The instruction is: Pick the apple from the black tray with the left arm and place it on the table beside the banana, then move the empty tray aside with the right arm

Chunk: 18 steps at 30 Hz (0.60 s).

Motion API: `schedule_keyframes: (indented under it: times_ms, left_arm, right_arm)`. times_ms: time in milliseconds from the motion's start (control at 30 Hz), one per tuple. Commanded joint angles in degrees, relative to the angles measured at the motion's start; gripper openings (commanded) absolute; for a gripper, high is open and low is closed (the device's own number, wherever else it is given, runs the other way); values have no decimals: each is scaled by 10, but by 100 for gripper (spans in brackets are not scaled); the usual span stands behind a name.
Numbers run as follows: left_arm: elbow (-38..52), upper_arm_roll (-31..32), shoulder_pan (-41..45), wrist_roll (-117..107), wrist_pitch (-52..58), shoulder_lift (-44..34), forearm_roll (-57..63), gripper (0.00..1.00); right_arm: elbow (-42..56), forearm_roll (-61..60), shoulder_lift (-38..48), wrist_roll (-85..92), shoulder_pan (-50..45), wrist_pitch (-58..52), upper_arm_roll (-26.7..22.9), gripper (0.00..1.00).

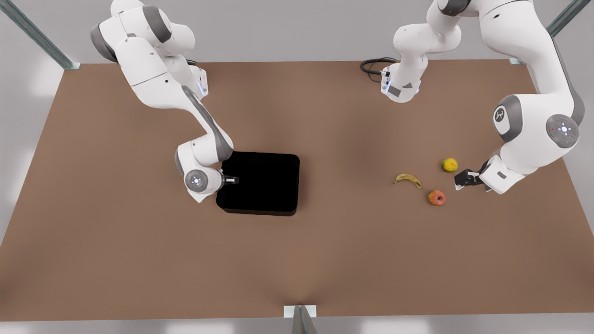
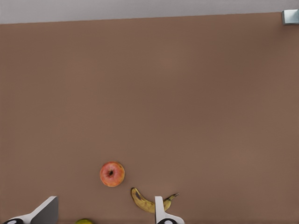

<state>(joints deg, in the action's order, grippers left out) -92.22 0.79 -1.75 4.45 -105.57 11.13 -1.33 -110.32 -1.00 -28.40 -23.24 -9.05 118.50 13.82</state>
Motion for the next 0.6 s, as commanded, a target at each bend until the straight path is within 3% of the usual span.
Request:
schedule_keyframes:
  times_ms: [0, 33, 67, 133, 267, 400, 567]
  left_arm:
    - [0, 0, 0, -15, 0, -1, 0, 100]
    - [0, 0, 0, -15, 0, -1, 1, 100]
    - [-1, 0, 0, -15, 0, -1, 0, 100]
    - [-1, 1, 0, -15, 0, -1, 0, 100]
    - [-1, 1, 0, -15, 0, -1, 1, 100]
    - [-1, 1, 0, -15, 0, 0, 1, 100]
    - [-1, 1, 0, -15, -1, 0, 0, 100]
  right_arm:
    - [-2, -2, -2, 98, 0, 7, 1, 100]
    - [-1, -15, -7, 98, 0, 8, 1, 100]
    - [-2, -16, -12, 98, 0, 18, 2, 89]
    - [-1, -16, -14, 99, 1, 19, 1, 54]
    - [1, -17, -14, 98, 1, 18, 1, 20]
    - [2, -17, -14, 99, 2, 17, 1, 4]
    - [38, -16, 18, 104, 2, -40, -1, 0]
